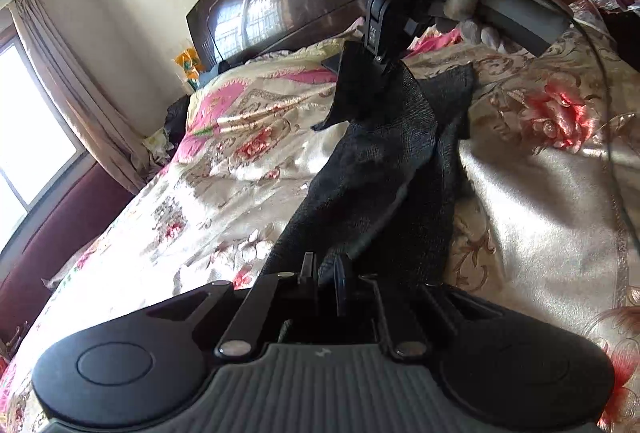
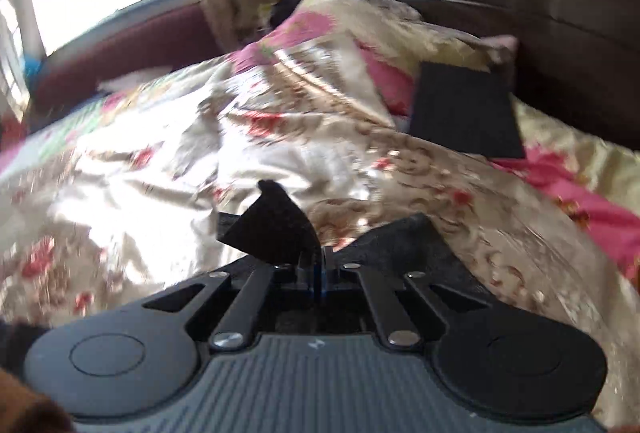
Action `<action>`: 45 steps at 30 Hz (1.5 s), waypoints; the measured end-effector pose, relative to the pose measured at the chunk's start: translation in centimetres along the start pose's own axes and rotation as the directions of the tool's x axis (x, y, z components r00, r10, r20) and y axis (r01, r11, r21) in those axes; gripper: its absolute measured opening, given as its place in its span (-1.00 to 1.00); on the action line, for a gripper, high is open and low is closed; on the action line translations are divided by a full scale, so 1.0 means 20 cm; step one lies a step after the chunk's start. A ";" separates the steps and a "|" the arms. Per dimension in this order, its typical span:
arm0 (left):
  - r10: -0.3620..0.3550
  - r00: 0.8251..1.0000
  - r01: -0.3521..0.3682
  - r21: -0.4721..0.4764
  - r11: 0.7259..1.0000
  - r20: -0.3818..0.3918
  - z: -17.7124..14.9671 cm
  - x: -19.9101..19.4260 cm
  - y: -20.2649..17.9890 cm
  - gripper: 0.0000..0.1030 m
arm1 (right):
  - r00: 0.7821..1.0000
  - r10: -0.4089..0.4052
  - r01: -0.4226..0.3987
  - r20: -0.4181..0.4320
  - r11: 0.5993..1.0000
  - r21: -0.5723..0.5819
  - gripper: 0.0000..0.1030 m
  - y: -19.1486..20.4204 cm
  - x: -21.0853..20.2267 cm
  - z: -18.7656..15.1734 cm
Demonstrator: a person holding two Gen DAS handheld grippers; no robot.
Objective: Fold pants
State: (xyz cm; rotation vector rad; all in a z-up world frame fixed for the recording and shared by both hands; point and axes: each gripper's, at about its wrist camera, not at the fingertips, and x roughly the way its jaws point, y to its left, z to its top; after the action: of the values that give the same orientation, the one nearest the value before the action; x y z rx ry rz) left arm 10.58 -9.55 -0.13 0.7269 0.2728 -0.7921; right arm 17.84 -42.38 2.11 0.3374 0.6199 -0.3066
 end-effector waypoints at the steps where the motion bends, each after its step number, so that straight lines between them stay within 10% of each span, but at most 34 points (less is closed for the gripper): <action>1: 0.001 1.000 -0.001 0.009 1.000 0.020 0.01 -0.02 -0.01 -0.42 | 1.000 -0.008 0.009 -0.008 0.996 0.091 -0.96 -0.11 0.00 0.00; 6: 0.031 0.997 -0.036 0.082 0.996 0.070 0.02 0.00 -0.14 0.00 | 0.991 0.013 0.035 -0.135 0.937 0.348 -0.95 -0.45 0.16 -0.18; 10: 0.005 0.999 -0.001 0.123 0.992 -0.033 -0.03 0.12 -0.27 0.00 | 0.996 0.073 -0.039 -0.056 0.889 0.456 -0.79 -0.52 0.15 -0.26; 30: 0.023 0.994 -0.001 0.195 0.981 -0.111 0.04 0.13 -0.36 -0.03 | 0.981 0.192 -0.166 0.027 0.759 0.630 -0.29 -0.66 -0.05 -0.42; 45: 0.047 0.997 -0.041 0.096 0.994 -0.063 0.05 0.18 -0.28 -0.03 | 0.993 0.110 -0.109 0.044 0.709 0.697 -0.22 -0.61 0.04 -0.42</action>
State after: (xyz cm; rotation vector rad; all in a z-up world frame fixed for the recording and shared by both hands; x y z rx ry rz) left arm 8.92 -14.94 -3.83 0.8466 0.2778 -0.7441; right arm 9.62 -50.19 -7.46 1.1133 0.4584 -0.4223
